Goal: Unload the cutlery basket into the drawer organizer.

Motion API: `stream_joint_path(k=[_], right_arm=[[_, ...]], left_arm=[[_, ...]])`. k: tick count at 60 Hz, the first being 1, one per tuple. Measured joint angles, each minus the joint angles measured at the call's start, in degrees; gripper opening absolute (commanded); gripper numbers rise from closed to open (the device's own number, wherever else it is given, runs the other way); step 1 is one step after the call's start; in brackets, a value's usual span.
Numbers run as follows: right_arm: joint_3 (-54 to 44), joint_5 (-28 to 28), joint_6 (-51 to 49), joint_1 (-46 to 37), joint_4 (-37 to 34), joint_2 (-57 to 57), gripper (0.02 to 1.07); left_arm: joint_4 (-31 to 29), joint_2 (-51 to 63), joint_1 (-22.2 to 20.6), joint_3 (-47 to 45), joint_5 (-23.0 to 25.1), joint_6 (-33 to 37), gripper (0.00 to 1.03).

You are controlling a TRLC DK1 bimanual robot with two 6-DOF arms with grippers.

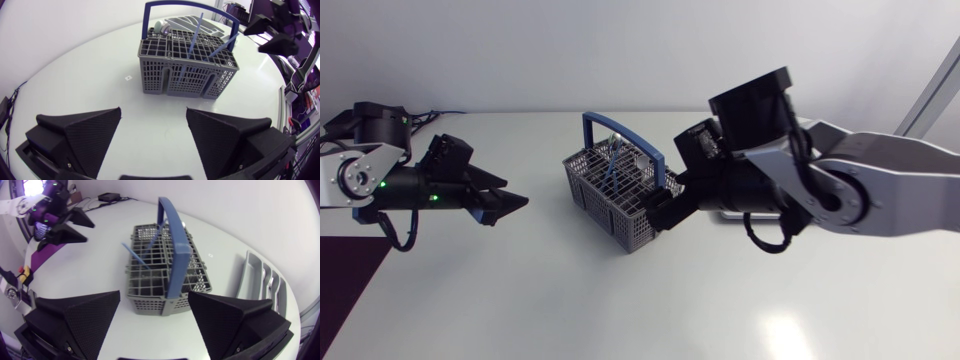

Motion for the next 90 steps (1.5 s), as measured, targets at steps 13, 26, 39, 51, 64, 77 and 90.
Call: stream_joint_path(k=[13,26,39,51,64,77,90], right_arm=[[-2.51,-1.66,-0.87,-2.75,-0.02,-6.25,0.38],[-6.23,-4.85,-1.46,-7.69,3.06,-2.95,0.19],[-6.21,-5.86,-1.44,-9.99,6.78,4.92,0.18],[-5.49,-7.76,-1.44,-13.68,8.98,11.98,0.18],[-1.03,-10.64,-0.13,-15.04,11.34,18.27,0.18],[0.74,-11.63,1.79,-15.47,12.09,19.43,0.18],[0.74,-12.13,1.81,-17.07,12.11,19.47,0.18]], left_arm=[[5.33,12.15,0.07,11.34,0.02,-4.11,0.91],[12.52,24.37,-0.26,20.94,0.50,-10.84,0.59],[13.42,33.40,-2.91,27.98,3.30,-16.00,0.40],[13.42,37.16,-6.19,30.71,4.55,-16.50,0.40],[13.11,38.03,-7.19,31.23,6.25,-16.46,0.40],[11.72,37.77,-7.56,30.58,8.48,-13.90,0.40],[7.87,32.33,-8.17,24.55,8.90,-8.33,0.40]])
